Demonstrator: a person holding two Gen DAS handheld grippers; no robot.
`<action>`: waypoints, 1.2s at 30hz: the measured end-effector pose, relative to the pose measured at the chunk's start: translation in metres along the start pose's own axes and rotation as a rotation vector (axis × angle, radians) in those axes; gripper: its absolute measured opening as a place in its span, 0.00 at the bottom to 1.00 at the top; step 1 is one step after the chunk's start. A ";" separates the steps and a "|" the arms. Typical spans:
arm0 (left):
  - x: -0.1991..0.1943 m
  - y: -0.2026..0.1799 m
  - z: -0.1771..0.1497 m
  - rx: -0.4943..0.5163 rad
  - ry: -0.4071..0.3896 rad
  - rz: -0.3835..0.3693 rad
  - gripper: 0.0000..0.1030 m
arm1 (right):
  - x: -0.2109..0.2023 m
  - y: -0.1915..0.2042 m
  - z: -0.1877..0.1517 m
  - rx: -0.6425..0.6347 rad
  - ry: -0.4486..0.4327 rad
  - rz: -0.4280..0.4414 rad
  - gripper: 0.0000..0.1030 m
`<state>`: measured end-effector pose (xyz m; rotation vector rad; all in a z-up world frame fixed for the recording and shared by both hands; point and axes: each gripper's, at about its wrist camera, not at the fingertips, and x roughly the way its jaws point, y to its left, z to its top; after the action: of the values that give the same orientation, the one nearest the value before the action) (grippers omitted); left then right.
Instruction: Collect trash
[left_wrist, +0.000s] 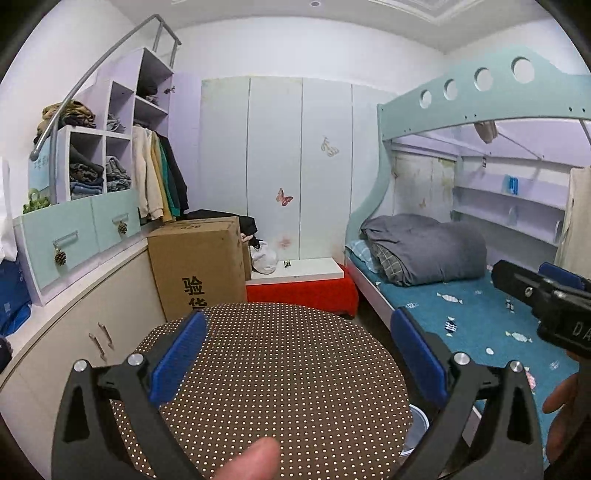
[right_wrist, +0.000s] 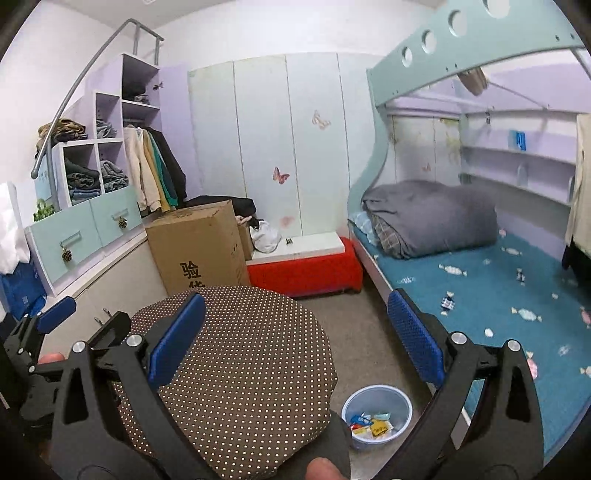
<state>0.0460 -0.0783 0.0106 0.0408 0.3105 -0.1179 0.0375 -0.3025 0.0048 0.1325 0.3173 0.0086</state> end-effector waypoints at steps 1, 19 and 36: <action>-0.002 0.002 0.000 -0.005 -0.001 -0.004 0.95 | -0.002 0.002 0.000 -0.008 -0.003 -0.001 0.94; -0.023 0.013 0.000 -0.042 -0.031 -0.001 0.95 | -0.013 0.009 0.001 -0.037 -0.038 -0.001 0.94; -0.032 0.019 0.003 -0.053 -0.065 -0.013 0.95 | -0.014 0.009 0.002 -0.056 -0.041 0.022 0.94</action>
<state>0.0192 -0.0560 0.0232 -0.0178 0.2489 -0.1234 0.0252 -0.2947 0.0116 0.0803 0.2744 0.0363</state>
